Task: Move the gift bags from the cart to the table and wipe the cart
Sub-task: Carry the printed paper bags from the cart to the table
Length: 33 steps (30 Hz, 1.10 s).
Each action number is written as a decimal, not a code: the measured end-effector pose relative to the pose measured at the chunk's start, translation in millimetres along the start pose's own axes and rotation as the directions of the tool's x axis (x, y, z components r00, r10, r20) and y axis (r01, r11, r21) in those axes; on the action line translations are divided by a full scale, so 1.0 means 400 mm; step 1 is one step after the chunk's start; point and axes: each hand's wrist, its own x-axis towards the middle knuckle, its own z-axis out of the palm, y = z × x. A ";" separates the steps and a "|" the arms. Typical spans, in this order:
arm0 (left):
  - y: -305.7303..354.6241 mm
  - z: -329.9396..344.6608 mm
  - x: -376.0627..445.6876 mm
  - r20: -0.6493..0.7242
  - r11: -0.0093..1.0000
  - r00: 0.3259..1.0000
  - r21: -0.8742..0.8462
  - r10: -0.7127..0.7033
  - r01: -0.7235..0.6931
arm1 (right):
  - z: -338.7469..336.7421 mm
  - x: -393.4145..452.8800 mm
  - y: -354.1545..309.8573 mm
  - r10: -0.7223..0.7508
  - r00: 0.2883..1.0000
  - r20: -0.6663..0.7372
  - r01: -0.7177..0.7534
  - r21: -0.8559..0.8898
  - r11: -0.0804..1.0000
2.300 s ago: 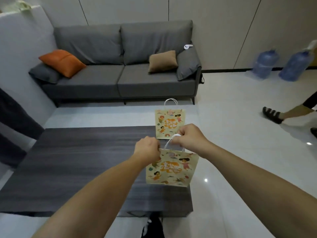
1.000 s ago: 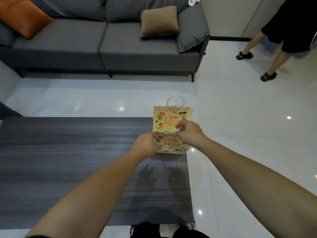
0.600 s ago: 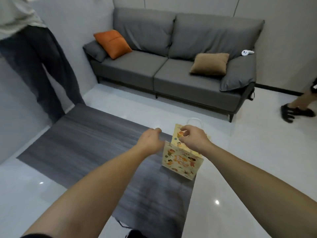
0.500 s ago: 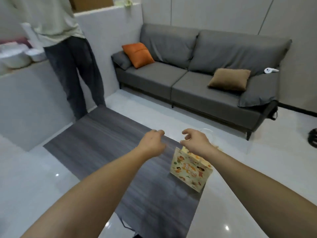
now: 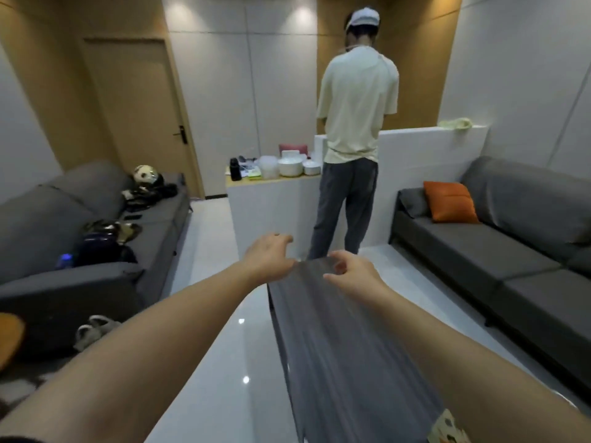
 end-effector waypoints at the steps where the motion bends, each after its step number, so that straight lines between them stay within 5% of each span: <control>1: -0.040 -0.032 -0.033 -0.028 0.999 0.999 -0.001 -0.037 0.037 | 0.023 0.007 -0.048 -0.039 0.999 0.020 0.040 -0.003 0.999; 12: -0.530 -0.269 -0.556 -0.195 0.914 0.897 0.013 -0.396 0.406 | 0.412 -0.139 -0.549 -0.374 0.894 0.247 0.383 0.013 0.924; 19: -0.795 -0.316 -1.021 -0.198 0.785 0.763 -0.068 -0.616 0.616 | 0.703 -0.413 -0.834 -0.450 0.800 0.397 0.435 0.133 0.891; 28: -1.004 -0.383 -1.575 -0.243 0.561 0.518 -0.159 -0.820 0.812 | 1.050 -0.745 -1.152 -0.572 0.520 0.635 0.556 0.257 0.791; 33: -1.100 -0.418 -1.805 -0.274 0.386 0.317 -0.256 -0.908 0.886 | 1.209 -0.868 -1.303 -0.628 0.359 0.690 0.641 0.306 0.703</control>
